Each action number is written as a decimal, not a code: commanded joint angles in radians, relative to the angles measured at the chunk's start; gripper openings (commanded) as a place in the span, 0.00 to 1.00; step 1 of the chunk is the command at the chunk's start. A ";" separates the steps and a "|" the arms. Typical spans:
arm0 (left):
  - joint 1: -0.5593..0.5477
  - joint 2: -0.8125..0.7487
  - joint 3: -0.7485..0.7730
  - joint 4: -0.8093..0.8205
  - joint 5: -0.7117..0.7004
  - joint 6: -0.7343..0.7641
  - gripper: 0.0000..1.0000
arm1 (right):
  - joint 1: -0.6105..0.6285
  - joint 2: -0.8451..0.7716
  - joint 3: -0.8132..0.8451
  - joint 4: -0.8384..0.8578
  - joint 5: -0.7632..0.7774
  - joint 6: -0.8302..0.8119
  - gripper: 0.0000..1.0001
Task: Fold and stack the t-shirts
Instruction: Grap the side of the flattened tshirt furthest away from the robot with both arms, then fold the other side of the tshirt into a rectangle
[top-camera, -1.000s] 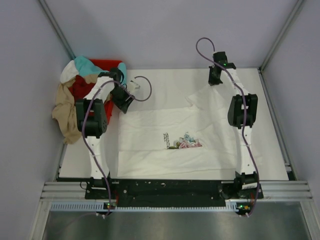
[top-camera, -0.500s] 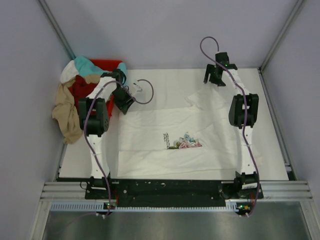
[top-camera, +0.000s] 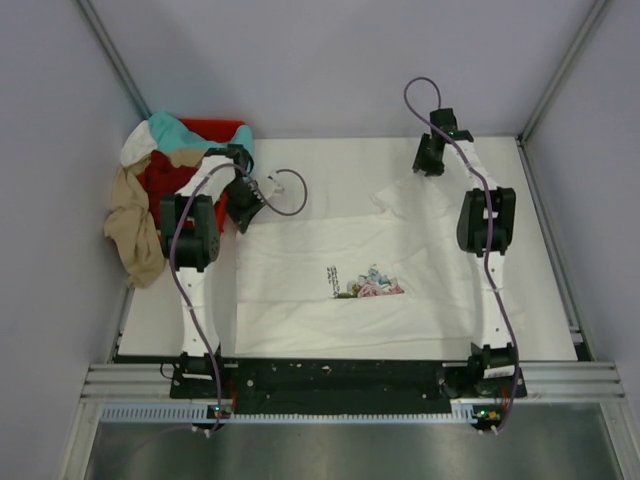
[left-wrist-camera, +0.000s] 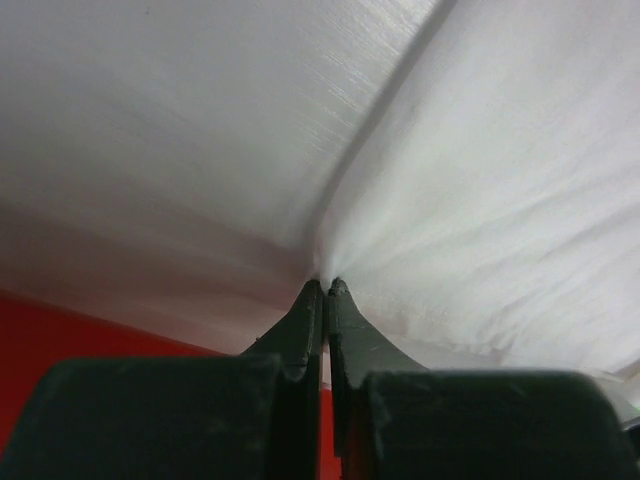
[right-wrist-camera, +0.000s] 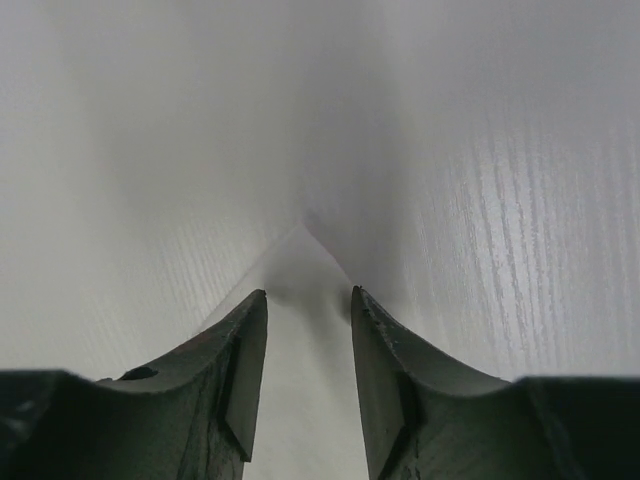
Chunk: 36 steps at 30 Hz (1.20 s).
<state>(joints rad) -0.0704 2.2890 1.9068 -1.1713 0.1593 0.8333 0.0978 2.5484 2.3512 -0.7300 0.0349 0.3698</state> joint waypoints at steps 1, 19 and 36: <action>-0.002 -0.008 -0.015 -0.031 0.019 0.000 0.00 | 0.003 0.033 0.008 -0.023 -0.030 0.034 0.34; -0.002 -0.249 -0.144 0.058 0.048 0.000 0.00 | -0.004 -0.230 -0.108 -0.009 -0.108 -0.043 0.00; -0.075 -0.611 -0.541 0.068 0.043 0.110 0.00 | -0.076 -1.098 -1.111 0.024 -0.047 -0.128 0.00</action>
<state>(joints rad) -0.1230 1.8194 1.4582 -1.0966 0.1864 0.8799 0.0383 1.5929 1.3960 -0.7170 -0.0669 0.2455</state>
